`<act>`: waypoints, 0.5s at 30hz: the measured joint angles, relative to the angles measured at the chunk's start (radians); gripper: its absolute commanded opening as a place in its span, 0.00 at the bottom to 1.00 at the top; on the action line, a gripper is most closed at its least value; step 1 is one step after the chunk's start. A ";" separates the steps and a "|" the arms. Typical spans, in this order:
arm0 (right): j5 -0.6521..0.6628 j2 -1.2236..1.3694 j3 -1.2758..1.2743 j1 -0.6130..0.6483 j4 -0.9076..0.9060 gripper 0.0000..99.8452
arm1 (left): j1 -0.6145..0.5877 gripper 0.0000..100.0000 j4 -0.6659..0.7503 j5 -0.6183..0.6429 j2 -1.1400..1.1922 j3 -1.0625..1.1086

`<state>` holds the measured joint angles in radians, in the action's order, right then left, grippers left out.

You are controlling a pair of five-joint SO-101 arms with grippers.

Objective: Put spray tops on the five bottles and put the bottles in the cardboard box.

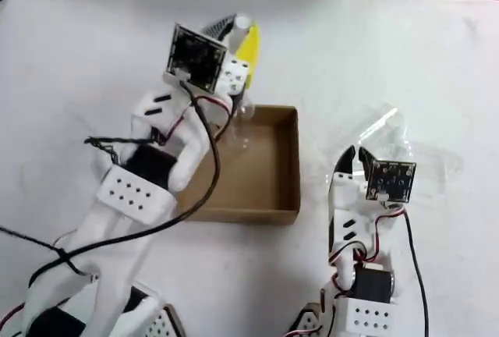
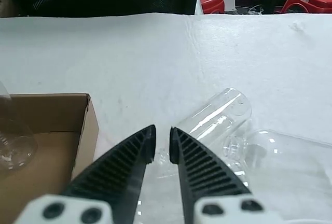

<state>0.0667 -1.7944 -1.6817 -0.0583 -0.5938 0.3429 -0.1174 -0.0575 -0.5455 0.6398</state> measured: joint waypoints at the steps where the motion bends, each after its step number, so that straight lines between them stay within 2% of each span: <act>1: 0.000 0.000 0.000 0.000 0.000 0.04 | 0.000 0.02 0.029 0.000 0.000 0.025; 9: 0.006 0.000 0.000 0.000 0.000 0.04 | 0.000 0.03 0.170 0.000 0.000 0.164; 13: 0.052 0.000 0.000 0.000 0.000 0.04 | 0.000 0.12 0.173 0.000 0.000 0.178; 15: 0.058 0.000 0.000 0.000 0.000 0.04 | 0.000 0.13 0.172 0.000 0.000 0.178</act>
<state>0.1250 -1.7944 -1.6817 -0.0583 -0.5938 0.3429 0.0545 -0.0575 -0.5455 0.8178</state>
